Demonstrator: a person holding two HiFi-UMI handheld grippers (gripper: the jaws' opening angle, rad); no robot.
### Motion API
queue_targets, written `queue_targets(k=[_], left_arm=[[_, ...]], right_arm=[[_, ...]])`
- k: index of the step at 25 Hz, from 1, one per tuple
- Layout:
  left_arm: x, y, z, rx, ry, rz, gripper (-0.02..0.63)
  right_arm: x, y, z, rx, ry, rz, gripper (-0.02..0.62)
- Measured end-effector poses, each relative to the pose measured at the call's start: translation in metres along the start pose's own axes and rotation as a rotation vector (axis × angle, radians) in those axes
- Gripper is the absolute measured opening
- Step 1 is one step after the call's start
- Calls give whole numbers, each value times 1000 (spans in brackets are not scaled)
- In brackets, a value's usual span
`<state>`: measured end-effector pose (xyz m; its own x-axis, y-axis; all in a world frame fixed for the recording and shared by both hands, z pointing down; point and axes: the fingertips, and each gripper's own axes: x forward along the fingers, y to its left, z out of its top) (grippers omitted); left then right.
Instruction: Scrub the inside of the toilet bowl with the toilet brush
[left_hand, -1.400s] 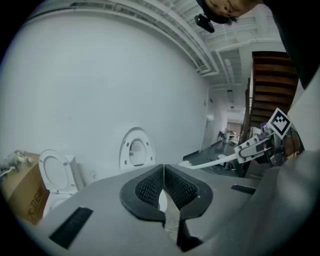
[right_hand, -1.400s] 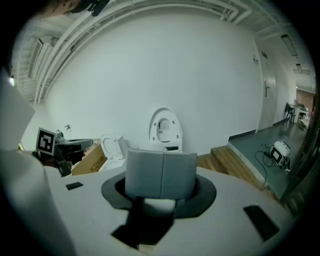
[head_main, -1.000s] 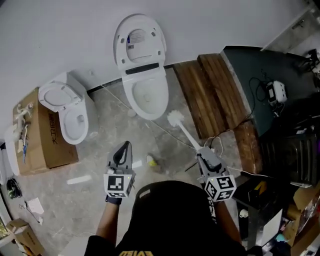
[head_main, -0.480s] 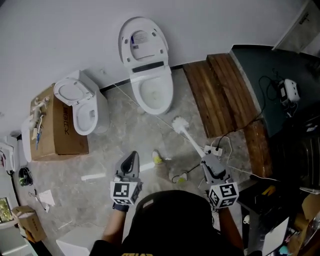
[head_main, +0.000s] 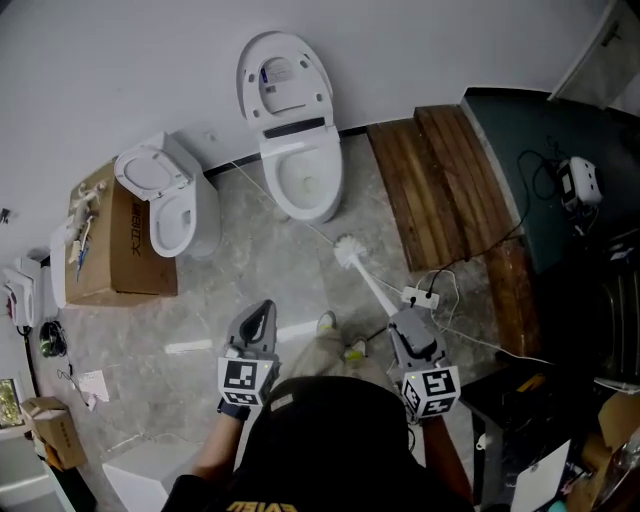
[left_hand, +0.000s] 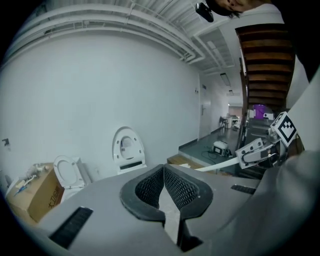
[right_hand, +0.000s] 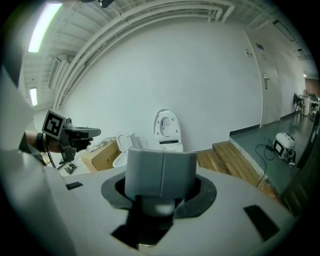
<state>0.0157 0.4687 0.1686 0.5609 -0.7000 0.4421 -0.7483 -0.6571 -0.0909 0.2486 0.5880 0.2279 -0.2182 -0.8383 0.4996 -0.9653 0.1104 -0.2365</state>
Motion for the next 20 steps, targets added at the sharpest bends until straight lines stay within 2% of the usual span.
queue_targets(k=[3, 11, 17, 20], left_arm=[[10, -3, 5, 5, -4, 15, 21], [63, 10, -2, -85, 16, 29, 21], [123, 51, 20, -144, -14, 42, 21], [148, 84, 32, -199, -34, 58, 21]], right_arm=[[5, 4, 2, -58, -1, 31, 166], [50, -1, 11, -141, 81, 104, 165], [117, -3, 57, -193, 110, 131, 166], [160, 3, 86, -307, 167, 181, 166]])
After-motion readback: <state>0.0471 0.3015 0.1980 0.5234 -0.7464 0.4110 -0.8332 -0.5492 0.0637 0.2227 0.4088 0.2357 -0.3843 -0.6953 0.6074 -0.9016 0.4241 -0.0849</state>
